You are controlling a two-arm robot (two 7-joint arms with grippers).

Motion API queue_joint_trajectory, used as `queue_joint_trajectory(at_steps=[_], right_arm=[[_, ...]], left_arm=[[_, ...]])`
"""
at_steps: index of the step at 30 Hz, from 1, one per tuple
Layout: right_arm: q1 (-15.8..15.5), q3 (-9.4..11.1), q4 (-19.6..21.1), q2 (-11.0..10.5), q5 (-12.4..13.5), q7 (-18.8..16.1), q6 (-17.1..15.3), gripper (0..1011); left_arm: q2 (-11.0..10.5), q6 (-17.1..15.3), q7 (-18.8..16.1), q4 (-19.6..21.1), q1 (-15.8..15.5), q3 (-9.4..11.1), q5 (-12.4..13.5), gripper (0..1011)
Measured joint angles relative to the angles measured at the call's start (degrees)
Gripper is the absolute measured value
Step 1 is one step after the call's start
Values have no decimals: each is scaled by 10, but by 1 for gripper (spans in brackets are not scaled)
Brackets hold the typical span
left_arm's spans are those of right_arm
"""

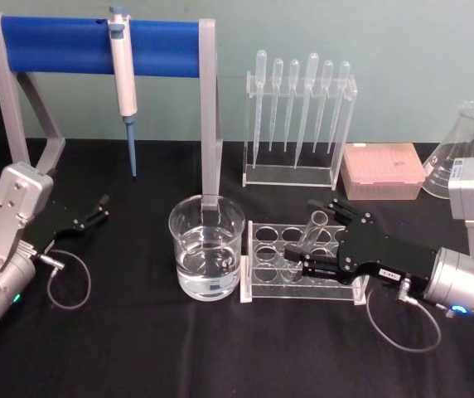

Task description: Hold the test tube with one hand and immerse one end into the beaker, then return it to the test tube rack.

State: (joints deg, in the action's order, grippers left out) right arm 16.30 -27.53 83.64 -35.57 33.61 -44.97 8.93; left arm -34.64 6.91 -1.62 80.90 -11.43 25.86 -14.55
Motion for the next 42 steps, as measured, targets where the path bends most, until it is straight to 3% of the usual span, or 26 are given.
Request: queue_joint_trajectory(at_steps=[8,22,42], right_arm=[[0,0,1,0,0,0,-1,760],[0,0,1,-1,1,0,-1,279],[7,8,17,-4,-12,11,0,242]], left_arm=[[0,0,0,0,0,0,0,1000],[0,0,0,0,0,0,0,1000],[0,0,0,0,0,0,0,1000]])
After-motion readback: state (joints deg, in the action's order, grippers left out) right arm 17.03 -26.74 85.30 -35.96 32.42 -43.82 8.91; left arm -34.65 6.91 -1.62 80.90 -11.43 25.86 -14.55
